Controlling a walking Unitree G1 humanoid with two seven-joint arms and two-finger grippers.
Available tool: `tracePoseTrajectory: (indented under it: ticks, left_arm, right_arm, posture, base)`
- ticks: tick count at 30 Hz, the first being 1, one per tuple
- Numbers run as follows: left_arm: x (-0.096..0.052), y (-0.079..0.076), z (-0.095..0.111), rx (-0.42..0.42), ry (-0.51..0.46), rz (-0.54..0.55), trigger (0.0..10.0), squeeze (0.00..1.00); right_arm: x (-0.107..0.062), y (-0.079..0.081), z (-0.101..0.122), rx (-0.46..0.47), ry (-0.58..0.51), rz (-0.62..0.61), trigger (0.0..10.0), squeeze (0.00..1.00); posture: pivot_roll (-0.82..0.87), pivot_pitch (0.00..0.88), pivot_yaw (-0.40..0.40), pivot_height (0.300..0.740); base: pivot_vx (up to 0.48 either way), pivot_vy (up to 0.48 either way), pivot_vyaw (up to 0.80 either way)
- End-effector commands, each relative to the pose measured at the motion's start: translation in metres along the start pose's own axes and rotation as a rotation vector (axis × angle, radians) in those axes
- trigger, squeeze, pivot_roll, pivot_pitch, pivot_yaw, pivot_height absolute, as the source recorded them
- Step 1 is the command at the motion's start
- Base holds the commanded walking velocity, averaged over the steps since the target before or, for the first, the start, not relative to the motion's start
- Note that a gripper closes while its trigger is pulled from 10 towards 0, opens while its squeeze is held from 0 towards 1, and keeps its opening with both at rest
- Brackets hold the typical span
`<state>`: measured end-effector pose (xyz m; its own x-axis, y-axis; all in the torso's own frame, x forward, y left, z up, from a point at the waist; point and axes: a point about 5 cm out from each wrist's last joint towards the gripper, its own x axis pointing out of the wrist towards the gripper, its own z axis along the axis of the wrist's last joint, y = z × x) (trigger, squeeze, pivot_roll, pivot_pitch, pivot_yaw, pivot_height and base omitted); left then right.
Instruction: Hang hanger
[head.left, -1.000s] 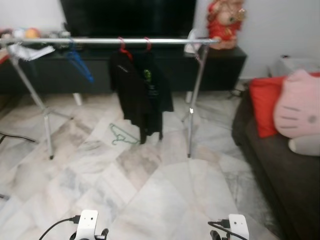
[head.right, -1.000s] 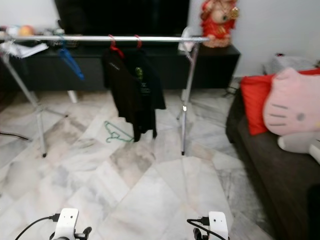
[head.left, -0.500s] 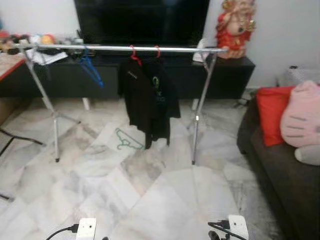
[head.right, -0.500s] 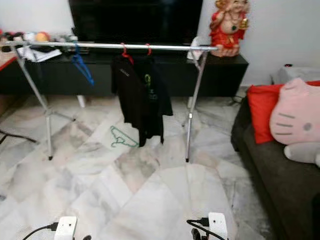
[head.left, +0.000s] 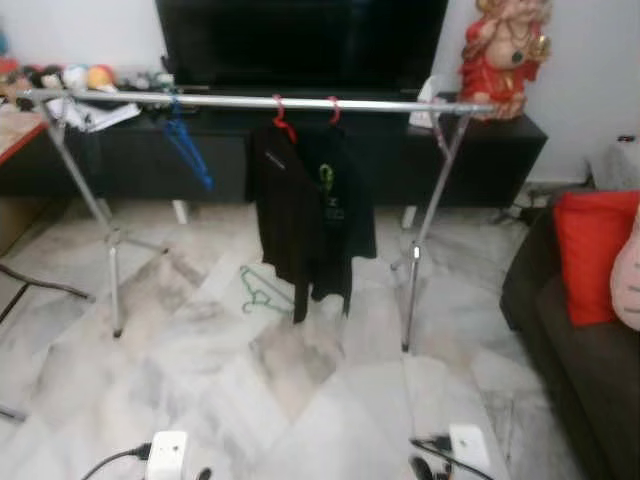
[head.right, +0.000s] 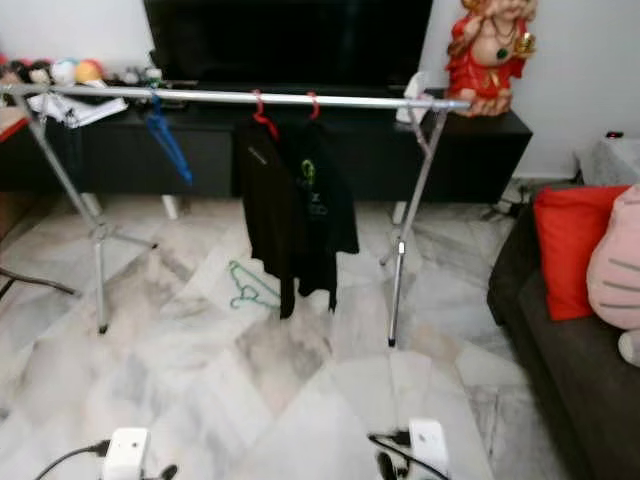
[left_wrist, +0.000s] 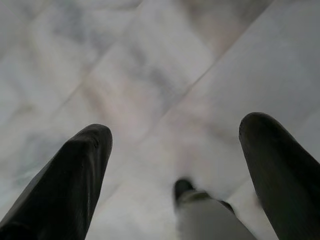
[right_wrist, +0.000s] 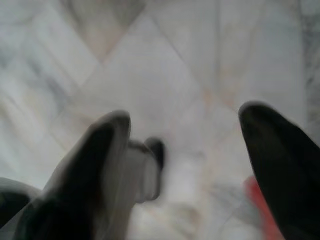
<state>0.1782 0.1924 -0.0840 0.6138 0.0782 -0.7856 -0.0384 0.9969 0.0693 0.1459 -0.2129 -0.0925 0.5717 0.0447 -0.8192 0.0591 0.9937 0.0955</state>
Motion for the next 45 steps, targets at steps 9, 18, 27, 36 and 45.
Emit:
tracePoseTrajectory:
  ticks: [9,18,27,36,45]
  left_arm:
    - [-0.003,0.015,-0.008,0.01,0.024,0.035,10.0,0.0]
    - [-0.004,0.017,-0.012,0.025,0.041,0.032,10.0,0.0]
    - [-0.004,0.017,-0.013,0.048,0.055,0.024,10.0,0.0]
    - [-0.004,0.021,-0.012,0.03,0.056,0.05,10.0,0.0]
    - [-0.004,0.025,-0.013,0.009,0.059,0.065,10.0,0.0]
  right_arm:
    - [0.004,0.01,0.012,-0.002,-0.04,0.033,10.0,0.0]
    - [0.004,0.011,0.01,-0.004,-0.036,0.04,10.0,0.0]
    - [0.005,0.012,0.011,-0.002,-0.037,0.044,10.0,0.0]
    - [0.005,0.013,0.013,-0.002,-0.039,0.047,10.0,0.0]
    - [0.006,0.015,0.013,0.003,-0.041,0.049,10.0,0.0]
  posture:
    - [-0.06,0.0,-0.043,0.74]
    - [-0.06,0.0,-0.04,0.74]
    - [-0.05,0.0,-0.044,0.74]
    - [-0.05,0.0,-0.038,0.74]
    - [-0.05,0.0,-0.03,0.74]
  base:
    - [0.439,0.0,0.0]
    - [0.43,0.0,0.0]
    - [0.107,0.0,0.0]
    - [0.0,0.0,0.0]
    - [0.0,0.0,0.0]
